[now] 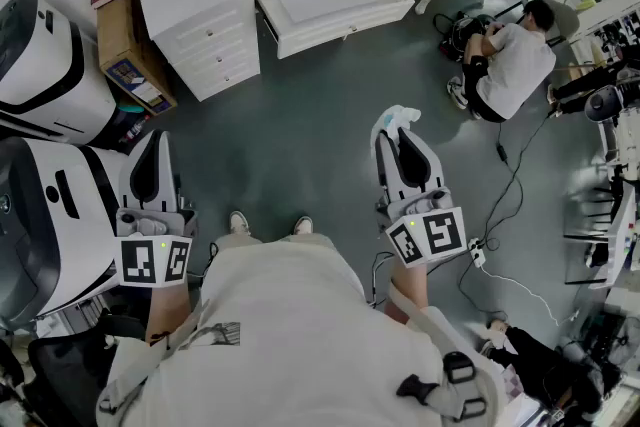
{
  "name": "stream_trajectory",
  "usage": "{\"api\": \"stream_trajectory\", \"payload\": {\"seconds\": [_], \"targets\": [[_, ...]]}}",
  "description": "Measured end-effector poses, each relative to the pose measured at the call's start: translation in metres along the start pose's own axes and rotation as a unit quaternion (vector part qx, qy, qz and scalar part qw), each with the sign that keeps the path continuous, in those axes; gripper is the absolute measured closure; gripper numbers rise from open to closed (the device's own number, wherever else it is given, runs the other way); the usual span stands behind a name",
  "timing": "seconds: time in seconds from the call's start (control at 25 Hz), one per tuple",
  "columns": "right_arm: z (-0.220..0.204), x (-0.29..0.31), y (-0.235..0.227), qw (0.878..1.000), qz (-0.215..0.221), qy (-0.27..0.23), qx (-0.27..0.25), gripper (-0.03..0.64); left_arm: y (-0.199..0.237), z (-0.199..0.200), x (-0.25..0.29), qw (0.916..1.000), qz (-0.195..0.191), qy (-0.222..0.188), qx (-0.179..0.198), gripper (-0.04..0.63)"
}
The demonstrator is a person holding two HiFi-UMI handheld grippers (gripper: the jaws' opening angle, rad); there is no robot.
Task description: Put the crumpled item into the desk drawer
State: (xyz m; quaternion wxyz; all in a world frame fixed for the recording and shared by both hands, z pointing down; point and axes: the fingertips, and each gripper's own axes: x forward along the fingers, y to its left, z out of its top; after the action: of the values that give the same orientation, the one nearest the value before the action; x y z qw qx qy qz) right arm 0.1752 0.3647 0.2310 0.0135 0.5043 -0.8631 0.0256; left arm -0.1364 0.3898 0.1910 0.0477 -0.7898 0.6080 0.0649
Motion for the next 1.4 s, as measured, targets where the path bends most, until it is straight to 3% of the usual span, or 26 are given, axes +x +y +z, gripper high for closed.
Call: {"api": "stream_trajectory", "payload": {"seconds": [0.32, 0.52, 0.76, 1.04, 1.2, 1.4], "targets": [[0.011, 0.032, 0.068, 1.000, -0.008, -0.004, 0.000, 0.534, 0.063, -0.008, -0.030, 0.9997, -0.011, 0.015, -0.014, 0.580], [0.017, 0.036, 0.080, 1.000, -0.012, -0.008, -0.017, 0.532, 0.073, -0.009, -0.031, 0.9995, -0.020, 0.009, -0.024, 0.580], [0.017, 0.011, 0.057, 0.999, -0.004, -0.036, 0.023, 0.531, 0.040, -0.012, -0.027, 0.9993, -0.027, 0.013, -0.022, 0.580], [0.006, -0.027, 0.001, 0.999, 0.022, -0.033, 0.027, 0.531, -0.036, -0.019, -0.022, 0.9994, -0.024, 0.022, -0.014, 0.580], [-0.009, -0.038, -0.017, 0.998, 0.037, -0.021, 0.040, 0.531, -0.071, -0.039, -0.021, 0.9981, -0.029, 0.049, -0.024, 0.580], [-0.019, -0.013, -0.028, 0.998, 0.046, -0.011, 0.049, 0.531, -0.065, -0.047, 0.003, 0.9975, -0.034, 0.059, -0.020, 0.580]]}}
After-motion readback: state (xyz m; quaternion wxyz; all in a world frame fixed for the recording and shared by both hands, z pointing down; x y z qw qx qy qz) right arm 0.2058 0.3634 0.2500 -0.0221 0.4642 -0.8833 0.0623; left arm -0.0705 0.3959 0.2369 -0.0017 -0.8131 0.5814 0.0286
